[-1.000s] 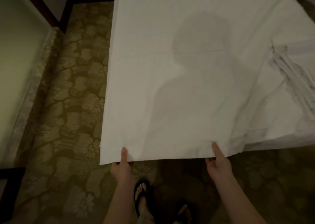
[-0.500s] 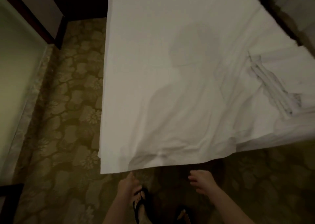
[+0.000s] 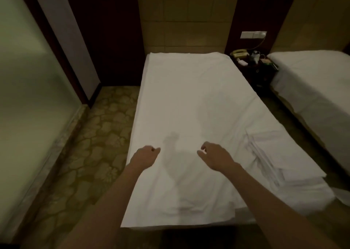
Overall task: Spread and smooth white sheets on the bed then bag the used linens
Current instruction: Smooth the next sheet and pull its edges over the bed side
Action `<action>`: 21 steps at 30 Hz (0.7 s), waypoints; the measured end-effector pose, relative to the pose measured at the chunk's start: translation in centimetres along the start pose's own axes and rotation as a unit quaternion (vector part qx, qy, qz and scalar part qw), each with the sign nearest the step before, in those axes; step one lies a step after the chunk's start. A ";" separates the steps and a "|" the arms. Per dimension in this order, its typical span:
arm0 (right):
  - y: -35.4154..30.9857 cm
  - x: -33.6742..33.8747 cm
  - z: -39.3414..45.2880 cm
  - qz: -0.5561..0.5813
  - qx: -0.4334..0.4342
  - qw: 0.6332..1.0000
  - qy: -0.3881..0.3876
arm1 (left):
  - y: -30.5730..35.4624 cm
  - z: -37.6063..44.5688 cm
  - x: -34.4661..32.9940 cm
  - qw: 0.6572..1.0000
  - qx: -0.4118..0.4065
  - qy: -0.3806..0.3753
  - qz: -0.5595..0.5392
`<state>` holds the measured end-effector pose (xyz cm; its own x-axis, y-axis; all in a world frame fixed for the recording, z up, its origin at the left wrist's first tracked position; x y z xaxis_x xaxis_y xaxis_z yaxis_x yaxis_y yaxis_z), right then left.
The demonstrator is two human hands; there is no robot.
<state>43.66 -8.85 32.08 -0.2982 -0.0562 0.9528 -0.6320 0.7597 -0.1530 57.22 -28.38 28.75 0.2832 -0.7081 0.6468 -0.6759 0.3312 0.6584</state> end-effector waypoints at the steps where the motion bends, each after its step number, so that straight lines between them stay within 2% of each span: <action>1: -0.4 1.9 -0.2 -0.014 0.009 1.000 0.012 | 1.3 -0.4 1.2 1.000 -0.014 0.003 -0.002; 7: -2.7 10.6 -1.0 -0.066 0.018 0.994 0.087 | 6.6 -2.0 5.4 0.995 -0.061 0.010 0.079; 12: -4.4 12.2 -0.6 -0.086 -0.008 0.987 0.132 | 9.9 -0.9 8.0 0.986 -0.113 -0.017 0.124; 15: -5.3 10.1 0.3 -0.097 -0.038 0.988 0.113 | 12.3 -0.2 10.1 0.974 -0.157 -0.015 0.161; 21: -5.4 4.8 0.6 -0.069 -0.103 0.992 0.030 | 17.4 1.7 13.1 0.942 -0.276 0.036 0.190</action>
<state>45.27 -13.60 37.32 -0.1726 -0.1343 0.9758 -0.5029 0.8638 0.0300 48.01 -32.93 48.08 0.1511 -0.4354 0.8874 -0.2869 0.8398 0.4609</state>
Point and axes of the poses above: each hand's wrist, its own z-axis towards the middle knuckle, its own x-axis out of the back of the hand, y = z × x, the point moved 1 cm from there along z, towards the middle knuckle, and after that the axes turned 12 degrees about -z, right-handed, at the moved point
